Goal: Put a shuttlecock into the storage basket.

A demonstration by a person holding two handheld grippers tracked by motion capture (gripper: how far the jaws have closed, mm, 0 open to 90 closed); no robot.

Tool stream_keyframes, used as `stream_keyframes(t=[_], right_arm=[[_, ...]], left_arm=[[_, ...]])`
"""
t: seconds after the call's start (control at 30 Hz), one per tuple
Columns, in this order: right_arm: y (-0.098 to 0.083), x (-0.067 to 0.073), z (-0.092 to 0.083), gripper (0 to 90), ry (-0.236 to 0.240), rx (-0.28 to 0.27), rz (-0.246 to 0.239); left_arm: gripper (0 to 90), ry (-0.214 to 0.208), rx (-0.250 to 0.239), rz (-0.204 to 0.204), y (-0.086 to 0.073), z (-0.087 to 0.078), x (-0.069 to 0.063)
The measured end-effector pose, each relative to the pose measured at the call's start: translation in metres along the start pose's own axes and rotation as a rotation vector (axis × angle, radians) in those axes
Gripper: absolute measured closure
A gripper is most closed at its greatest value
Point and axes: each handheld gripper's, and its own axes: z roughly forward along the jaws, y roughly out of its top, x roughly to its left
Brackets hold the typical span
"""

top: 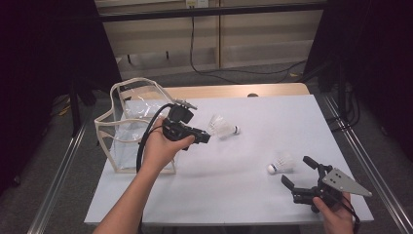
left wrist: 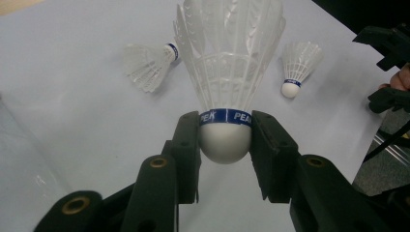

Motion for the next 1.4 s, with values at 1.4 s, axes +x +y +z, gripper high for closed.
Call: stream_keyframes(t=[1.4], right_arm=[[0.000, 0.000, -0.001, 0.7, -0.003, -0.003, 0.003]], left_arm=[[65.4, 0.009, -0.019, -0.027, 0.018, -0.017, 0.006]])
